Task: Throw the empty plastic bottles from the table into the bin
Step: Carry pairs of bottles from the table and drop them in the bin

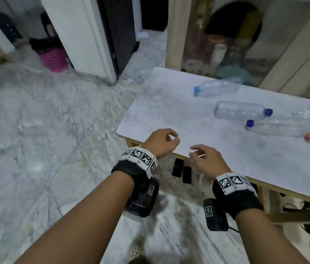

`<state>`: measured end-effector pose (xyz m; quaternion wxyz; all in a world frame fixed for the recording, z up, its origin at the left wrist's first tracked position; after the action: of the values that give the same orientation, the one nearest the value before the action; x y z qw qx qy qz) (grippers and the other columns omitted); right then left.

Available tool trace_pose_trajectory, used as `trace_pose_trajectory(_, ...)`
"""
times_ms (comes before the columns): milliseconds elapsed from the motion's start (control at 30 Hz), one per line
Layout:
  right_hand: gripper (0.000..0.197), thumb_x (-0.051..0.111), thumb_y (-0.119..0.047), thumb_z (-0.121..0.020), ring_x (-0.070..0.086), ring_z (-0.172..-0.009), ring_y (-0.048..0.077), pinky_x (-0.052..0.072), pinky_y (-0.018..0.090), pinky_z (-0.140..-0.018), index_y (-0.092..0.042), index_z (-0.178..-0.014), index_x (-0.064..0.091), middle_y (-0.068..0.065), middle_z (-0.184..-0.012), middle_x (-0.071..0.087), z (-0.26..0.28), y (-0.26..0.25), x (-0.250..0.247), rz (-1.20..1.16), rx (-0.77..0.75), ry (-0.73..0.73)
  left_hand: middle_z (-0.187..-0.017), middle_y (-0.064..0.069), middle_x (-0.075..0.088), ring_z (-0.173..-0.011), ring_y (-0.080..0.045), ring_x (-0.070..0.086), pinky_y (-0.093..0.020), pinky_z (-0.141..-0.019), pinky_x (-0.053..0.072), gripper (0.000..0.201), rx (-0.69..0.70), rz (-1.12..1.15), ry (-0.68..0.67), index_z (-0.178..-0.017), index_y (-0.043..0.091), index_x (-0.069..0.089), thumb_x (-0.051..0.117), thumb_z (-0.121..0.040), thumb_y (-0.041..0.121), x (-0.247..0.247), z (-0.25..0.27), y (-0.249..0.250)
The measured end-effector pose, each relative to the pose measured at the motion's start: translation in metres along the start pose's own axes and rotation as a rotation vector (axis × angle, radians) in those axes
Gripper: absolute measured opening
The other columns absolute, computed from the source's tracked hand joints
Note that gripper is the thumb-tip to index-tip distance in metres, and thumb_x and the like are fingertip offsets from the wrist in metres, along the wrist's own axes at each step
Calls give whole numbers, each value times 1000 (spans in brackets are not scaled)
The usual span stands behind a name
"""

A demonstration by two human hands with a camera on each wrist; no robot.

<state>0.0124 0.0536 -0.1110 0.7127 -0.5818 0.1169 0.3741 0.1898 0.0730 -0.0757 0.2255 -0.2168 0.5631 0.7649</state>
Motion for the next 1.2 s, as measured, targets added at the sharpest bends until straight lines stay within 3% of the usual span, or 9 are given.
trace_pose_trajectory(300,28,58,-32,-89,63,-93,16,47,29,-84,-25,-116,64,-2,-103,67,32,13,-109,-61,101,278,-116,0,61,-91,-17,57,-28,-84,45,39,215,-93,-143,-125,28,54,55,-88,41,19,-47,97)
trace_pose_trajectory(500,31,58,-32,-88,64,-91,15,49,30,-83,-24,-117,64,-2,-104,67,26,74,-179,-88,221,382,-143,-7,39,-131,-25,41,-35,-111,34,54,289,-193,-196,-139,22,40,58,-89,32,82,-107,151)
trace_pose_trajectory(667,43,58,-36,-87,64,-105,24,49,40,-96,-27,-129,54,1,-117,64,-17,132,-224,-85,334,322,-155,-11,20,-143,-31,19,-40,-115,23,68,205,-374,-139,-146,22,30,60,-87,34,138,-187,169)
trace_pose_trajectory(767,56,57,-37,-89,56,-118,24,41,34,-100,-27,-141,39,5,-129,57,-49,156,-241,-78,387,253,-159,-12,15,-146,-32,15,-44,-118,20,71,150,-500,-92,-147,24,26,59,-86,39,157,-229,170)
trace_pose_trajectory(867,64,57,-35,-89,54,-122,24,38,33,-100,-27,-146,30,9,-127,58,-77,167,-254,-108,390,216,-159,-11,17,-146,-30,18,-46,-118,21,77,93,-640,-92,-148,26,23,61,-83,44,166,-263,164)
trace_pose_trajectory(967,66,57,-34,-89,56,-116,25,40,33,-98,-27,-147,26,10,-118,61,-97,171,-263,-121,374,193,-154,-9,28,-140,-32,28,-45,-113,29,83,70,-773,-115,-148,26,22,65,-79,45,168,-285,159)
trace_pose_trajectory(1033,66,57,-33,-89,57,-114,28,40,35,-97,-24,-147,26,13,-118,63,-105,171,-266,-131,365,224,-142,-8,44,-129,-32,40,-44,-103,37,76,74,-829,-139,-144,26,30,65,-79,44,168,-291,159)
trace_pose_trajectory(1100,69,58,-34,-88,56,-117,30,40,35,-97,-22,-147,24,15,-120,63,-109,174,-267,-156,391,271,-123,-8,56,-116,-32,49,-43,-91,44,58,88,-828,-149,-129,24,45,64,-78,42,167,-293,161)
trace_pose_trajectory(1200,75,59,-41,-86,52,-122,34,39,38,-100,-20,-145,19,18,-131,56,-113,179,-264,-226,481,336,-111,-10,61,-111,-31,53,-42,-85,48,43,59,-694,-132,-113,18,52,61,-77,40,162,-287,161)
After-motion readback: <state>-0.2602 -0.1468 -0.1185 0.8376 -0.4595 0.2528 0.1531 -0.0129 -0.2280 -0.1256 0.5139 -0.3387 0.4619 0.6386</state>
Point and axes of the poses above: each hand's wrist, its own z-axis away from the middle knuckle, its own x-axis out of the palm, y = z × x, the point moved 4 cm from there along -z, towards the middle knuckle
